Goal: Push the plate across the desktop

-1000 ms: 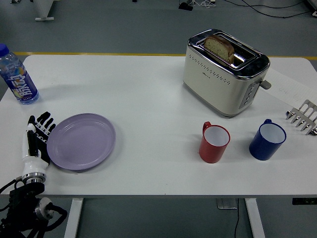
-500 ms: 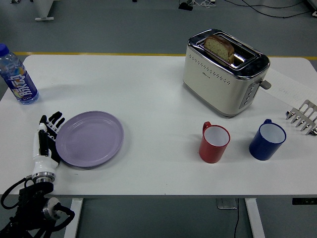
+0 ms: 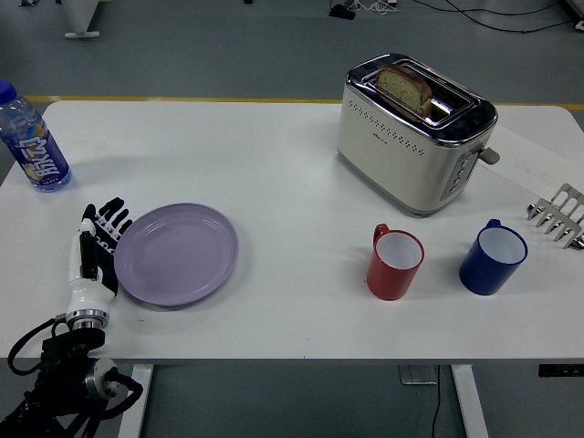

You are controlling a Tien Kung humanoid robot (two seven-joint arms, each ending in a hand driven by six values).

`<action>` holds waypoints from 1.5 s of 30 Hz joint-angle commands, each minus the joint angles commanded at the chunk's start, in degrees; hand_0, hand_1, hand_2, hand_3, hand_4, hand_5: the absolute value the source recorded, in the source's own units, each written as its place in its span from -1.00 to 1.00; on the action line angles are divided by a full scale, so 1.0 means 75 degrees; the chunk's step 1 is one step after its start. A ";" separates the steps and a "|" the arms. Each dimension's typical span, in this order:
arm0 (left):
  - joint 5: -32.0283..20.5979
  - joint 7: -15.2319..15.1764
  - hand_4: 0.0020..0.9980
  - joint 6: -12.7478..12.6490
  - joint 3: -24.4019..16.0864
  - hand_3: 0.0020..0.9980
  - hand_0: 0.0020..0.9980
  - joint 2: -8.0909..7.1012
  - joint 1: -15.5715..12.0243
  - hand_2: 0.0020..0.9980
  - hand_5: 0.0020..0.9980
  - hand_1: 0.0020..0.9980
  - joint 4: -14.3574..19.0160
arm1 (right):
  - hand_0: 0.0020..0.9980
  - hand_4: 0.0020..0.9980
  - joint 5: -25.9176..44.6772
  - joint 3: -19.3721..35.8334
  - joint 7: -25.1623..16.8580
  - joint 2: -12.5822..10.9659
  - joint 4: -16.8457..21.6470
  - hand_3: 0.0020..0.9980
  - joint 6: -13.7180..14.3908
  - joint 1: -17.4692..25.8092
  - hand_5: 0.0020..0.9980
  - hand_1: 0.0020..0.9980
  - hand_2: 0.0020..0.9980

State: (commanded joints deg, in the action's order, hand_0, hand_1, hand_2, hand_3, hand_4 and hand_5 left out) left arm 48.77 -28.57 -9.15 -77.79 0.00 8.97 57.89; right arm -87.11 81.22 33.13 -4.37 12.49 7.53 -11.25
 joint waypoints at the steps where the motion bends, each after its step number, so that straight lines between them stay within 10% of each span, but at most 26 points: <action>1: 0.0004 0.0000 0.03 0.0003 0.0026 0.32 0.55 0.0000 0.0018 0.59 1.00 0.60 0.0002 | 0.13 -0.37 -0.0001 0.0000 -0.0002 0.0000 -0.0001 0.20 -0.0001 -0.0005 -0.40 0.11 0.37; 45: -0.0736 -0.0027 0.02 0.0025 0.2111 0.32 0.55 0.0000 0.0216 0.60 1.00 0.60 0.0333 | 0.13 -0.37 -0.0084 0.0031 -0.0012 -0.0011 -0.0007 0.20 -0.0027 -0.0061 -0.40 0.11 0.37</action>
State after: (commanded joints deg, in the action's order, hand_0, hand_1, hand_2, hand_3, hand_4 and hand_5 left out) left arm 43.26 -28.77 -8.97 -61.96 0.00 10.59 60.38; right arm -87.74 81.45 33.03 -4.46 12.44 7.33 -11.71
